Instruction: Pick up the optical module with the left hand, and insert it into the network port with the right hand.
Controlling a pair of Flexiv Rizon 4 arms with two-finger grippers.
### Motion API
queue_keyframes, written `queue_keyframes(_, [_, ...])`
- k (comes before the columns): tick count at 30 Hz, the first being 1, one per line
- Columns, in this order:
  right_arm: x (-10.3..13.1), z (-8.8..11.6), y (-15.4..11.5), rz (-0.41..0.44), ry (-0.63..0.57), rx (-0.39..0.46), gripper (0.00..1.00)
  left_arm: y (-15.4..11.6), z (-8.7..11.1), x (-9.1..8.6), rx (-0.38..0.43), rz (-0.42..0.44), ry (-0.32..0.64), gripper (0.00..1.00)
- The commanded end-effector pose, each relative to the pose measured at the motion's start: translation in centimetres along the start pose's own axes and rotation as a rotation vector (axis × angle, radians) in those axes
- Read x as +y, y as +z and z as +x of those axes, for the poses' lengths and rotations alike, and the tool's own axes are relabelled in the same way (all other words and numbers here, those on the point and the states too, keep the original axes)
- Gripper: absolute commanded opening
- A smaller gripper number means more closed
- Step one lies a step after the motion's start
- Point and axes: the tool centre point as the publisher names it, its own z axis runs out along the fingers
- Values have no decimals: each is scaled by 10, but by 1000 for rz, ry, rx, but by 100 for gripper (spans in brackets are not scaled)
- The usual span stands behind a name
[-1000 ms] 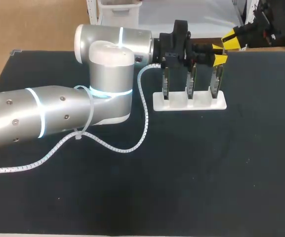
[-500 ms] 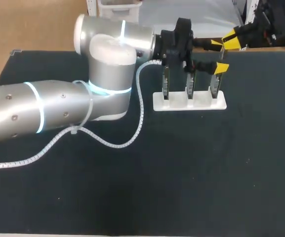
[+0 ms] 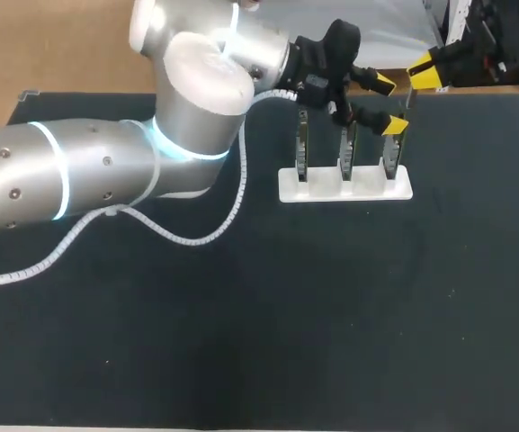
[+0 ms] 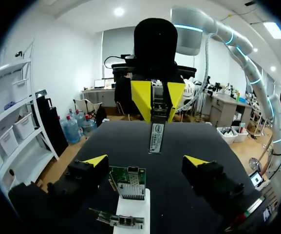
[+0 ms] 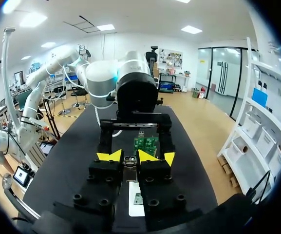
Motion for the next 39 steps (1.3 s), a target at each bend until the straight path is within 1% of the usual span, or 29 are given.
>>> queue_keyframes(1, [2,1,-1,5,-2,-3,0,-1,-3,2,105,3,4,100])
queue_keyframes(2, [2,1,-1,5,-2,-3,0,-1,-2,3,116,-2,8,100])
queue_keyframes(4, [2,1,-1,6,-2,-4,0,0,2,2,187,-18,24,100])
queue_keyframes(6, [2,1,-2,8,-2,-4,0,1,7,3,197,-18,10,100])
queue_keyframes(7, [2,2,-2,9,-2,-5,0,1,8,3,217,-22,10,100])
queue_keyframes(9, [2,2,-2,11,-2,-6,0,1,11,3,214,-22,-2,100])
queue_keyframes(10, [1,2,-2,11,-2,-7,0,1,12,3,231,-25,-12,100])
queue_keyframes(12, [1,2,-2,13,-2,-8,0,2,14,3,238,-23,-18,100])
queue_keyframes(13, [1,2,-2,13,-2,-9,0,2,15,4,265,-28,-29,100])
queue_keyframes(14, [0,2,-1,13,-3,-10,0,2,17,4,262,-25,-39,100])
queue_keyframes(16, [0,2,-1,14,-3,-11,0,1,20,5,279,-28,-51,100])
queue_keyframes(22, [-1,2,0,14,-1,-13,0,-1,25,6,282,-29,-54,100])
queue_keyframes(26, [-3,1,1,12,-4,-12,0,-2,26,6,289,-27,-53,100])
queue_keyframes(27, [-3,1,1,11,-4,-12,0,-1,27,6,305,-28,-59,100])
queue_keyframes(30, [-4,1,1,9,-5,-11,0,0,28,6,314,-17,-51,100])
queue_keyframes(39, [-4,2,1,8,-1,-12,0,2,28,6,310,-9,-40,100])
